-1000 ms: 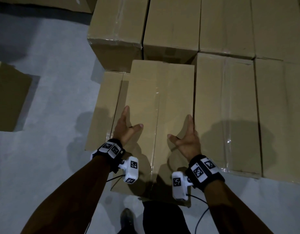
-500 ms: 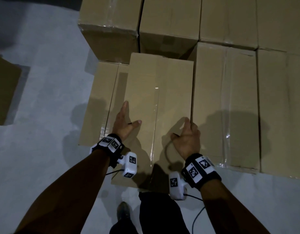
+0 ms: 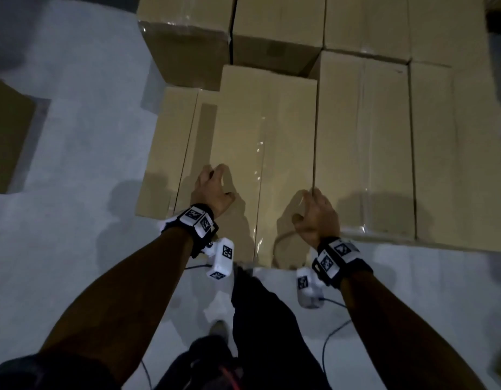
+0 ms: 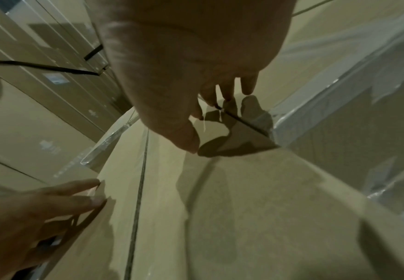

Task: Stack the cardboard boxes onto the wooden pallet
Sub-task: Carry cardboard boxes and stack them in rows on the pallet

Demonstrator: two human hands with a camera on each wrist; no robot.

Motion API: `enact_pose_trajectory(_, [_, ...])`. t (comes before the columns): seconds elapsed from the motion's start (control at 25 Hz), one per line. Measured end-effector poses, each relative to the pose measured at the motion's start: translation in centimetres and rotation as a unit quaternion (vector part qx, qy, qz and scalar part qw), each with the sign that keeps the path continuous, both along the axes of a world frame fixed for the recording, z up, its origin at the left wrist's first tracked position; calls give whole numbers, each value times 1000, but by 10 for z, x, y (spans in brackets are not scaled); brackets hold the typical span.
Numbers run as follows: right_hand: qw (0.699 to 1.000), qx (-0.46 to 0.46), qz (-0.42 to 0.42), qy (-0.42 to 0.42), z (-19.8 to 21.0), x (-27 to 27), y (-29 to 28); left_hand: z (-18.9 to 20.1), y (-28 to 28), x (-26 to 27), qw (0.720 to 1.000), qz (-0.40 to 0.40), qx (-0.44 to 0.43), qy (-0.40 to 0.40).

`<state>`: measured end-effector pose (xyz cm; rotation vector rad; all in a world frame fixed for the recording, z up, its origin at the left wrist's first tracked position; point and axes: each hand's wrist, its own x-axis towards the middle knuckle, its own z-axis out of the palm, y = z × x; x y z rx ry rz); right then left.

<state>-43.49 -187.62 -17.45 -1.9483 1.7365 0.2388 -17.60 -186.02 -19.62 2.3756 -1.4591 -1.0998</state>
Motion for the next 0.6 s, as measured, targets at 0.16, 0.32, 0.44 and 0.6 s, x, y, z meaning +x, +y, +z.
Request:
enact_pose_trajectory(0.16, [999, 25, -25, 38, 17, -13, 57, 30, 66, -22, 994, -85, -15, -64])
enact_pose_trajectory(0.32, [999, -6, -50, 5, 29, -31, 134, 55, 146, -44, 980, -162, -42, -108])
enact_pose_trajectory(0.44, [998, -29, -56, -12, 38, -46, 191, 76, 201, -63, 971, -198, -52, -120])
enact_pose_trajectory(0.6, [996, -60, -59, -17, 52, -62, 241, 89, 249, -83, 957, -232, -84, -156])
